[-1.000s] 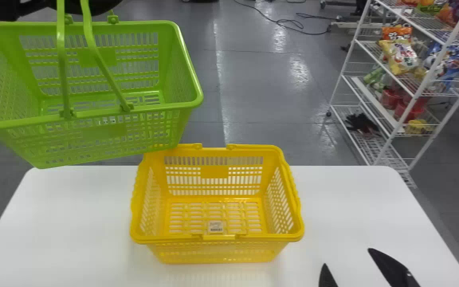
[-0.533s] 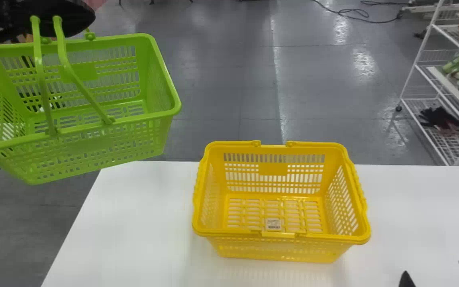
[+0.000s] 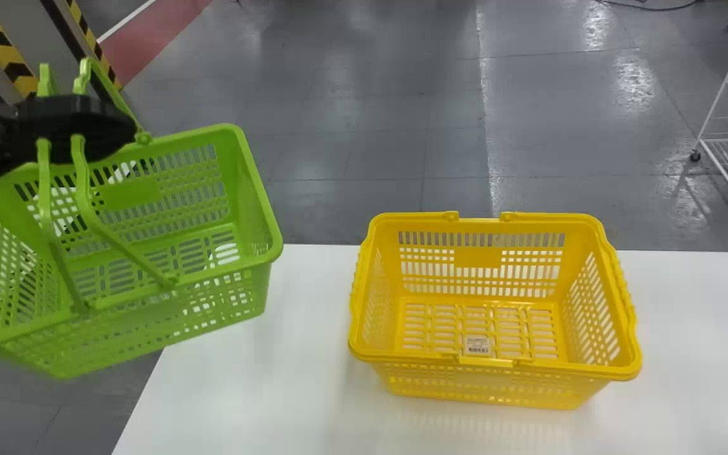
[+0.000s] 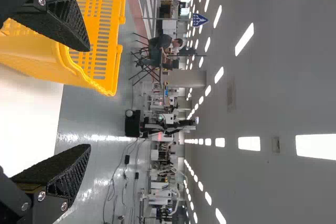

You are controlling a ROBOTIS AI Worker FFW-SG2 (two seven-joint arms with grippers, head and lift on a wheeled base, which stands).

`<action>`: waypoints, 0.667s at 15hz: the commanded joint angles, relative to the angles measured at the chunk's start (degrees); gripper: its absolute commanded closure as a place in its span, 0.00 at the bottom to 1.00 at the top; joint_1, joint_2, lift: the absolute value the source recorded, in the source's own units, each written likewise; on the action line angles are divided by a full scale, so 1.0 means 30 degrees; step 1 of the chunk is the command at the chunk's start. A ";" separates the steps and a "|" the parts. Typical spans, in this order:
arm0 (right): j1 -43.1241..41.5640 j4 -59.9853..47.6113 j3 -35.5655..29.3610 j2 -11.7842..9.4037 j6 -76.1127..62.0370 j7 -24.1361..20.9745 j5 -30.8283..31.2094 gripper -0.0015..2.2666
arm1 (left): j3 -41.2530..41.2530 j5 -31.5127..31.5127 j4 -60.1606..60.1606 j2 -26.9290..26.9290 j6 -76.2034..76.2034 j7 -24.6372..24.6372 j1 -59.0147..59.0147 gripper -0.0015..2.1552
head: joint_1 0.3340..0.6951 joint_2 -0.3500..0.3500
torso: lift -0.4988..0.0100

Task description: Grasp handle with right gripper to insert into left gripper then lift and swing left to center

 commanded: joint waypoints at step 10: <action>-0.0676 0.1189 -0.0722 0.0001 -0.0410 0.0293 -0.0587 0.08 | 1.2804 0.1379 -1.0762 -0.5608 0.0023 0.0917 1.6677 0.91 | 1.00 0.78 | 0.80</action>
